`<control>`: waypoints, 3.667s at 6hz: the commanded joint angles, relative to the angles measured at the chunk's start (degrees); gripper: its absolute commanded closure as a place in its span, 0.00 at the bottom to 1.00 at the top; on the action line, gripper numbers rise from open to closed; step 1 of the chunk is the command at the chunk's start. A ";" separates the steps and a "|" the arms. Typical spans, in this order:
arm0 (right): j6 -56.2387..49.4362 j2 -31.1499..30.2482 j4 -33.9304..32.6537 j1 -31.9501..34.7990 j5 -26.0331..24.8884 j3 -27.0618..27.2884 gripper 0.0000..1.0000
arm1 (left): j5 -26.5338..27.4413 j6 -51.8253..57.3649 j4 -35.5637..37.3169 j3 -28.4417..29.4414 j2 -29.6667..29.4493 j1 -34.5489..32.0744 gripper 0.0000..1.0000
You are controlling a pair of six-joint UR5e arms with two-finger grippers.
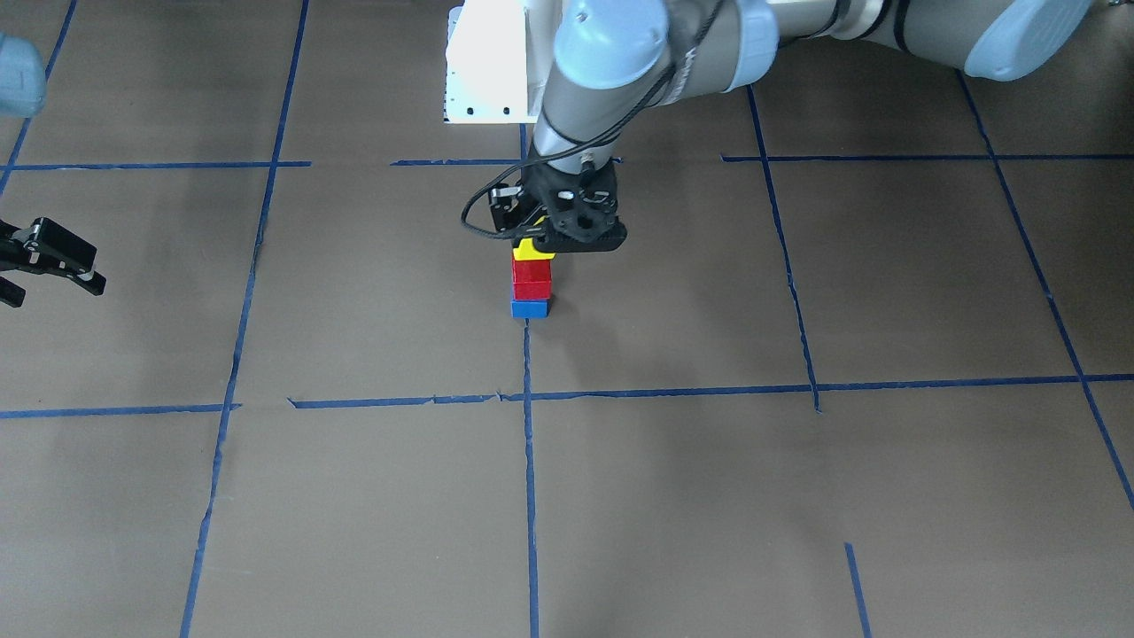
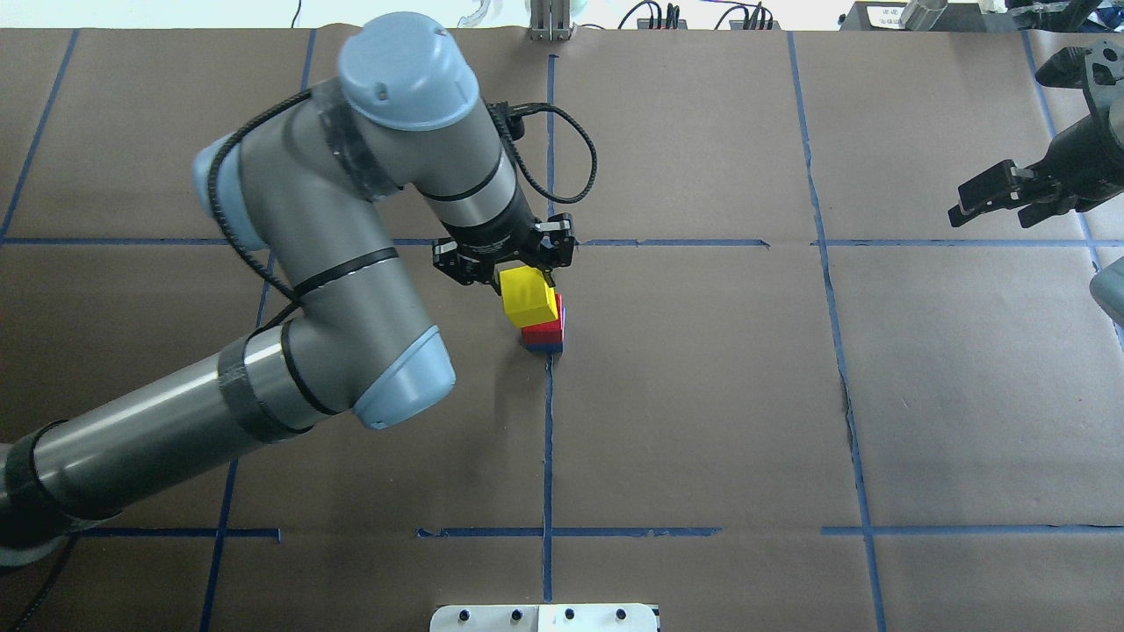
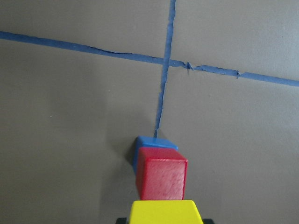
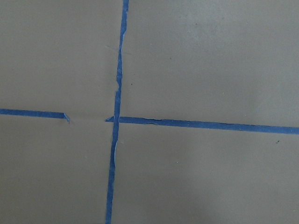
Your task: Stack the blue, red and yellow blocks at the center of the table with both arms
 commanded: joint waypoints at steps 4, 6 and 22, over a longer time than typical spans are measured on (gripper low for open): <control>0.15 -0.62 0.00 -0.06 0.02 -0.13 0.00 | 6.17 0.03 0.54 2.86 -1.49 2.42 1.00; 0.42 -0.53 0.00 -0.06 0.02 0.04 0.00 | 7.67 0.03 1.85 2.77 -1.41 2.51 1.00; 0.59 -0.62 -0.09 -0.15 0.11 -0.04 0.00 | 11.54 0.02 5.11 -2.65 -1.77 2.62 0.00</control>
